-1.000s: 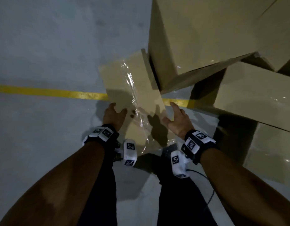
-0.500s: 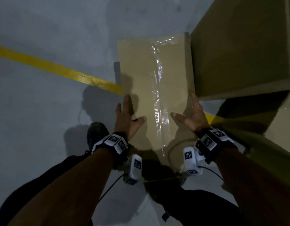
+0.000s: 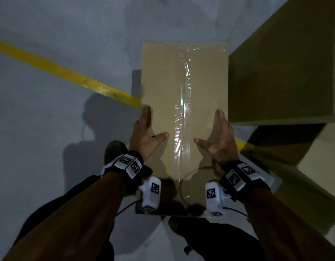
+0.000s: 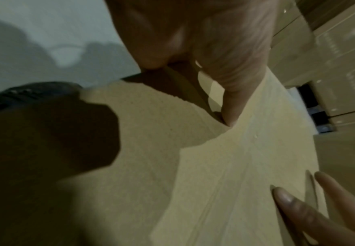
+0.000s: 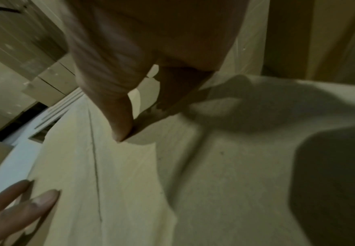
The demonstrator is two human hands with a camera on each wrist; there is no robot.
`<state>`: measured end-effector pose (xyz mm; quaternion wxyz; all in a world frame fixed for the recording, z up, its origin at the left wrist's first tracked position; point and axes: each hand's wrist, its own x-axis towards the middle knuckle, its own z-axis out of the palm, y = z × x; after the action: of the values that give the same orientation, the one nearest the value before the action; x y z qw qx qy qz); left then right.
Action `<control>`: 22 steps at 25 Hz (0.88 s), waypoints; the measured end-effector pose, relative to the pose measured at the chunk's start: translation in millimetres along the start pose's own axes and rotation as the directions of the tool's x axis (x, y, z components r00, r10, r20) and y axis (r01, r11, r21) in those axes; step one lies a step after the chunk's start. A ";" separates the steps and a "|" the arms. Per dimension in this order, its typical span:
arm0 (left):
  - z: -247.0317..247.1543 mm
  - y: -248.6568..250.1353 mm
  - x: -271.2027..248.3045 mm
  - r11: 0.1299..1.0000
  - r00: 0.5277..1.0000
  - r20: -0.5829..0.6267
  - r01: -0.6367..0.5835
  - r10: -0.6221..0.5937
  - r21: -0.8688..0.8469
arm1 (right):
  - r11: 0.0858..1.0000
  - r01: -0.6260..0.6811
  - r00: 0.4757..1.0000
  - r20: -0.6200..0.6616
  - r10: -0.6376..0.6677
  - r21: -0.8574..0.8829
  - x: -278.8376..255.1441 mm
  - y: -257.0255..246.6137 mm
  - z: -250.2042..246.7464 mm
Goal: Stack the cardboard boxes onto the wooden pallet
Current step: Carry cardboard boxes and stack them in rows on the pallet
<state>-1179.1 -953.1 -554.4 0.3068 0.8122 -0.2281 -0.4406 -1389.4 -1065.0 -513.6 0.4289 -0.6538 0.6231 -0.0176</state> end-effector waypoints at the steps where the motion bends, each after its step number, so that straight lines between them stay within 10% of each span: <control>1: -15.3 13.2 -5.1 1.000 1.000 -0.002 -0.012 0.012 0.005 | 1.000 0.002 1.000 -0.011 -0.002 0.012 -7.8 -18.4 -7.8; 13: -334.9 276.6 -101.5 0.966 0.948 -0.191 -0.255 0.256 0.031 | 0.982 0.173 0.980 -0.115 -0.164 0.072 -129.2 -391.5 -134.6; 22: -502.2 369.3 -140.1 0.941 0.878 -0.343 -0.331 0.333 0.065 | 0.921 0.370 0.916 -0.212 -0.340 0.120 -167.9 -572.1 -150.0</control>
<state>-857.4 -975.4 -2.8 0.4116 0.8269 -0.3066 -0.2298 -1052.9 -1089.1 0.4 0.4084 -0.7158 0.5278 -0.2056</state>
